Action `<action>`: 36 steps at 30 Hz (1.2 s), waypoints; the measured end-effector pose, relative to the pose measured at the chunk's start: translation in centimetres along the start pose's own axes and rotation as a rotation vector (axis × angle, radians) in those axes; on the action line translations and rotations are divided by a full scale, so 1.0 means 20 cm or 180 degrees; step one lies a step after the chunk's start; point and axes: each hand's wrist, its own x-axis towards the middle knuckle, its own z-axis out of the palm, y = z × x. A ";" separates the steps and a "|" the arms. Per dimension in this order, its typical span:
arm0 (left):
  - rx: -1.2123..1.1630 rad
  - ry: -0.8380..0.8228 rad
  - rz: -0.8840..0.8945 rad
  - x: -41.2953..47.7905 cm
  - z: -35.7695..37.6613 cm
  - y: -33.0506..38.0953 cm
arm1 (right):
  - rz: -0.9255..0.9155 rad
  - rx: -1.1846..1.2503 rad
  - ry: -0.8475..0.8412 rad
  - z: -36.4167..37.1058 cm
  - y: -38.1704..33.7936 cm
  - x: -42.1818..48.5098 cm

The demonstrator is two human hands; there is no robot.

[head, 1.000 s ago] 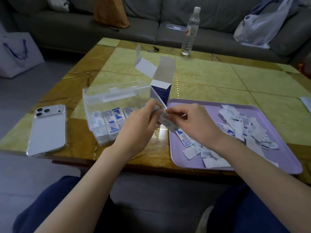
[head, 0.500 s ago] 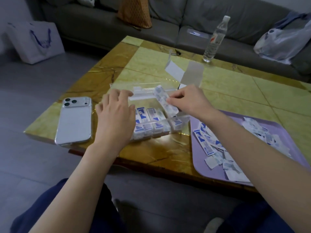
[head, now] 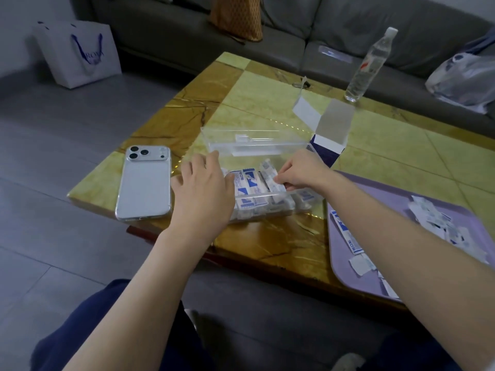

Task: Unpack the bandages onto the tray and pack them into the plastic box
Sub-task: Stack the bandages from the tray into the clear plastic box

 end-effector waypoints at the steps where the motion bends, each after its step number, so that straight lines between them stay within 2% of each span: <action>1: 0.0001 -0.0010 0.0001 0.00 0.00 0.00 | 0.0025 -0.0018 -0.0038 0.00 -0.01 0.00; 13: -0.0088 -0.0030 -0.0009 0.01 0.01 0.02 | 0.0023 -0.0600 -0.0209 0.05 -0.06 0.04; 21: -0.0187 -0.0064 -0.0027 0.01 0.00 0.02 | 0.0078 -0.0341 -0.0228 0.06 -0.04 0.06; 28: -0.0219 -0.0036 0.0002 0.00 0.01 0.03 | -0.0009 -0.0422 -0.0293 0.06 -0.04 0.05; 32: -0.0271 0.0008 -0.0021 0.01 0.01 0.04 | -0.0093 -0.0390 -0.0145 0.05 -0.03 0.05; 36: -0.0125 0.0261 0.0020 0.00 0.02 0.09 | -0.0435 -0.0496 0.0309 0.01 -0.01 -0.02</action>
